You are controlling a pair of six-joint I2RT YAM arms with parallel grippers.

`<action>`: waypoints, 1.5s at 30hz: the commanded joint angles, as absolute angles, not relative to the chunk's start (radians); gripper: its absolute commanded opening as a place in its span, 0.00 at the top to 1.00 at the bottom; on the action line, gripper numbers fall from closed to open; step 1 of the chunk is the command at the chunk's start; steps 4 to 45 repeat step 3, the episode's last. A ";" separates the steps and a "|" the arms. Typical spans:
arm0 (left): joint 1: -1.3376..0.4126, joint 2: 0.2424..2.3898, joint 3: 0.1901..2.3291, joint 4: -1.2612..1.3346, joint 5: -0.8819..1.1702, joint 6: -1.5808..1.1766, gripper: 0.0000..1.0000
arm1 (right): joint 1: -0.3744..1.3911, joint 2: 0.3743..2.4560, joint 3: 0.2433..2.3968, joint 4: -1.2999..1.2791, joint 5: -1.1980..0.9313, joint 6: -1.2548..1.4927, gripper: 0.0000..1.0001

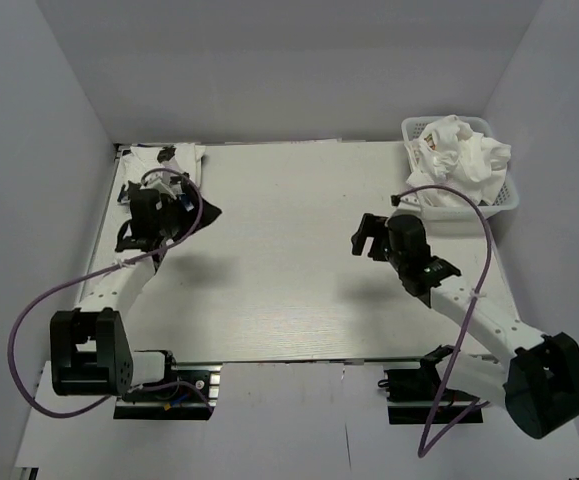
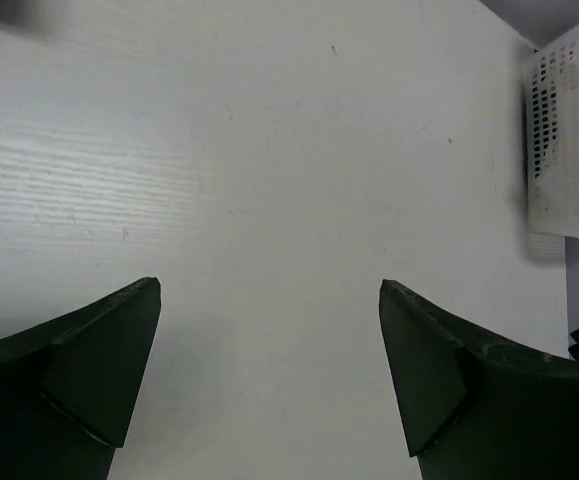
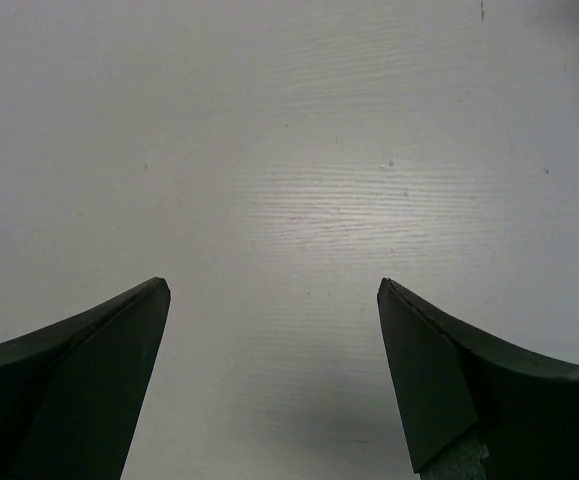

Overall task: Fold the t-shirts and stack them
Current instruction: Put the neatly folded tshirt into the corner of the board with the left arm

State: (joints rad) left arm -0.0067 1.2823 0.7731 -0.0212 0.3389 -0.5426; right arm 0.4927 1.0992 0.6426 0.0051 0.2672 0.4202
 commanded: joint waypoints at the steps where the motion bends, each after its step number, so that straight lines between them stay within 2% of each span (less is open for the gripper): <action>1: -0.023 1.227 0.758 0.008 0.342 -0.600 0.00 | 0.489 1.040 0.577 0.067 0.233 0.462 0.10; 45: -0.023 1.191 0.749 -0.017 0.319 -0.572 0.00 | 0.492 1.011 0.566 0.075 0.219 0.469 0.10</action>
